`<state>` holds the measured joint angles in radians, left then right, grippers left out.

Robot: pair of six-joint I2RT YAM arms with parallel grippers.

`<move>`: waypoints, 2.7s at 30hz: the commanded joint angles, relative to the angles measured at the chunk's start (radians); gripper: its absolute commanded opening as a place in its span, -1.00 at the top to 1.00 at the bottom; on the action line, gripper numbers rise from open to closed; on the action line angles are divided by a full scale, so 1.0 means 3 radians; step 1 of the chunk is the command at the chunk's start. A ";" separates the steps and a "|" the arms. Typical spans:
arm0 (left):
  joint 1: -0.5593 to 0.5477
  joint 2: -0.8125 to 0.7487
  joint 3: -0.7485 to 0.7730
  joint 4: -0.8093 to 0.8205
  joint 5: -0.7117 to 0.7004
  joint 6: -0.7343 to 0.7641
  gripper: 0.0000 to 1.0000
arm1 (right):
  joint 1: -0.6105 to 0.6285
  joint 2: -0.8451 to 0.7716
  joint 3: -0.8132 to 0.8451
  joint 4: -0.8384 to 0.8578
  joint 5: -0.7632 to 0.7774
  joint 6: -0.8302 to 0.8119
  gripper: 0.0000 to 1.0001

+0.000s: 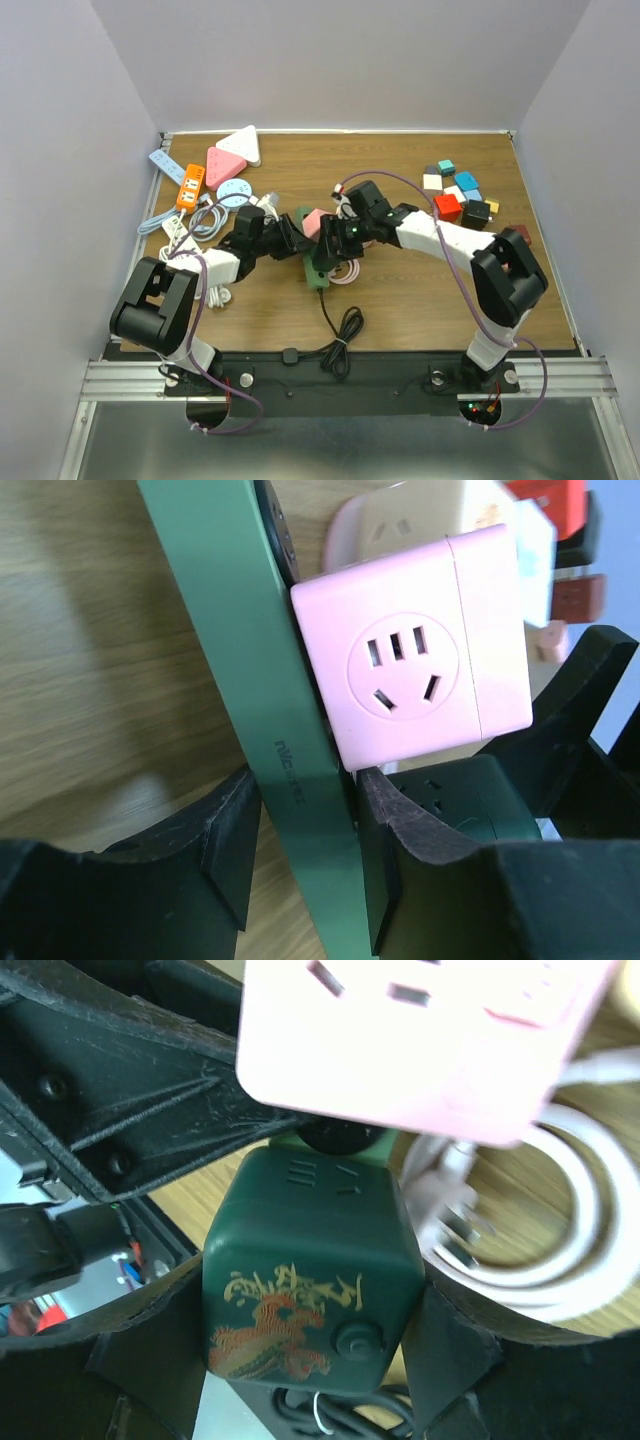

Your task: Pull the plug off the socket

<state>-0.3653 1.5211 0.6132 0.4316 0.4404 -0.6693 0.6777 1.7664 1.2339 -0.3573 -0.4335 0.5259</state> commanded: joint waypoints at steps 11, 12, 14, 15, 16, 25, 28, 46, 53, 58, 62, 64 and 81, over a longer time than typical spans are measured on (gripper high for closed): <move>0.0093 0.0074 -0.0065 -0.0600 -0.0558 0.0477 1.00 | -0.0428 -0.0775 -0.0089 0.0184 -0.0135 -0.0040 0.99; 0.0093 0.0068 -0.0055 -0.0605 -0.0563 0.0487 1.00 | -0.0428 -0.0760 -0.0084 0.0184 -0.0170 -0.0045 0.99; 0.0093 0.0079 -0.0035 -0.0616 -0.0558 0.0487 1.00 | -0.0423 -0.0678 -0.0084 0.0184 -0.0324 -0.0081 0.99; 0.0093 0.0089 -0.0029 -0.0610 -0.0548 0.0487 1.00 | -0.0423 -0.0647 -0.0084 0.0184 -0.0349 -0.0091 0.98; 0.0093 0.0109 -0.0014 -0.0616 -0.0517 0.0497 1.00 | -0.0423 -0.0581 -0.0104 0.0189 -0.0390 -0.0106 0.63; 0.0093 0.0150 -0.0035 -0.0513 -0.0394 0.0477 1.00 | -0.0189 -0.0208 -0.0017 0.0306 -0.0396 -0.0219 -1.00; 0.0093 0.0170 -0.0035 -0.0483 -0.0333 0.0487 1.00 | -0.0142 -0.0044 0.0024 0.0372 -0.0421 -0.0214 -1.00; 0.0098 0.0278 -0.0132 -0.0145 0.0010 0.0390 1.00 | 0.0088 0.0396 0.0315 0.0587 -0.0426 -0.0035 -0.90; 0.0159 0.0125 -0.0193 -0.0140 -0.0067 0.0263 1.00 | 0.0185 0.0565 0.0438 0.0582 -0.0529 0.0088 -0.22; 0.0205 -0.0248 -0.0157 -0.0150 -0.0108 0.0114 1.00 | 0.0267 0.0575 0.0474 0.0577 -0.0478 0.0154 -0.52; 0.0205 -0.0438 0.0031 -0.0329 -0.0327 0.0078 1.00 | 0.0333 0.0611 0.0479 0.0557 -0.0391 0.0246 -0.73; 0.0205 -0.0469 0.0068 -0.0350 -0.0353 0.0078 1.00 | 0.0349 0.0641 0.0494 0.0547 -0.0396 0.0277 -0.73; 0.0266 -0.0678 -0.0224 -0.0304 -0.0348 0.0109 1.00 | 0.0354 0.0780 0.0770 0.0536 -0.0457 0.0410 0.99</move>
<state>-0.2859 1.3712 0.5522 0.2527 0.2939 -0.6292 0.7620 2.0258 1.4246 -0.2535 -0.5446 0.6292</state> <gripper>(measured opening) 0.468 0.694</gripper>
